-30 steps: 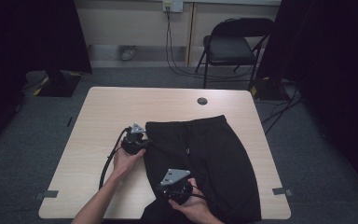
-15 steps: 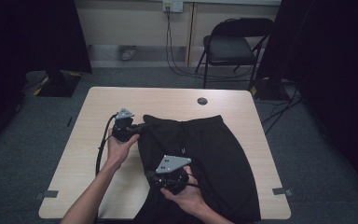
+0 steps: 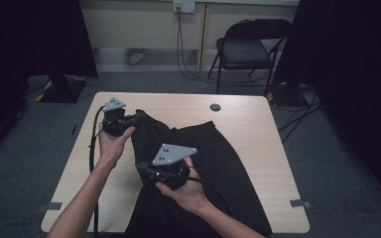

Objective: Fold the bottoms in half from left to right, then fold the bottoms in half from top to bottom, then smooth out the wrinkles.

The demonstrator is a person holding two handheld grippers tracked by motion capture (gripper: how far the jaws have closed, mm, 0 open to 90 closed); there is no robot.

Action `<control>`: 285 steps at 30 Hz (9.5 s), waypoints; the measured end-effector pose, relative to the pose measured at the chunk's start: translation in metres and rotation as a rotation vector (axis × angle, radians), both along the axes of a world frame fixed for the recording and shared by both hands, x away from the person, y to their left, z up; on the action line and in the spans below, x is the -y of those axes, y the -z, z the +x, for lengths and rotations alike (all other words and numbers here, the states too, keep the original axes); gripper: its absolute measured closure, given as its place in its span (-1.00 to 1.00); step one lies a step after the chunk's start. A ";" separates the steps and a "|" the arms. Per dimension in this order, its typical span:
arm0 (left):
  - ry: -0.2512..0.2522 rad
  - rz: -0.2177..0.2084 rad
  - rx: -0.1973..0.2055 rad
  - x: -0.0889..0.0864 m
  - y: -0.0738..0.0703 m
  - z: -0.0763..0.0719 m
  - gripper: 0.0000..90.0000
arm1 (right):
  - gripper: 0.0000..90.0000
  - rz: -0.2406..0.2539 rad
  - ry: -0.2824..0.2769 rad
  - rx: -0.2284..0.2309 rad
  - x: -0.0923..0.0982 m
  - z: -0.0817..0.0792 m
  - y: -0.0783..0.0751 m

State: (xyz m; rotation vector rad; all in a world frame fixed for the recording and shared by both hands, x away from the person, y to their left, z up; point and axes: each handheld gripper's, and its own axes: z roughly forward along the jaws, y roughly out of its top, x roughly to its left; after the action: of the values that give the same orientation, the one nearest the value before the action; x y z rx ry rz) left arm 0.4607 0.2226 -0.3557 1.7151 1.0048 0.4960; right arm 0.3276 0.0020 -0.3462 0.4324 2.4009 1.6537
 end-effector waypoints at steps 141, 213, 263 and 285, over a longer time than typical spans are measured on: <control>0.193 0.332 -0.190 0.063 0.119 -0.044 0.14 | 0.38 -0.240 0.349 -0.146 0.188 0.024 0.107; 0.215 0.336 -0.175 0.073 0.121 -0.040 0.09 | 0.09 -0.408 0.176 -0.262 0.153 -0.015 0.141; 0.271 0.396 -0.248 0.070 0.132 -0.070 0.24 | -0.04 -0.272 0.478 -0.168 0.140 0.121 0.125; 0.147 0.294 -0.276 0.061 0.138 -0.012 -0.27 | 0.24 -0.311 0.467 -0.208 0.129 0.134 0.153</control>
State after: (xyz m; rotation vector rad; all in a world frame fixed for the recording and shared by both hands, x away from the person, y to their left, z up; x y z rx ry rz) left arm 0.4482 0.1615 -0.4938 2.1479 1.0258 0.3283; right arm 0.4617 -0.1269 -0.4989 1.0521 2.3897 1.0637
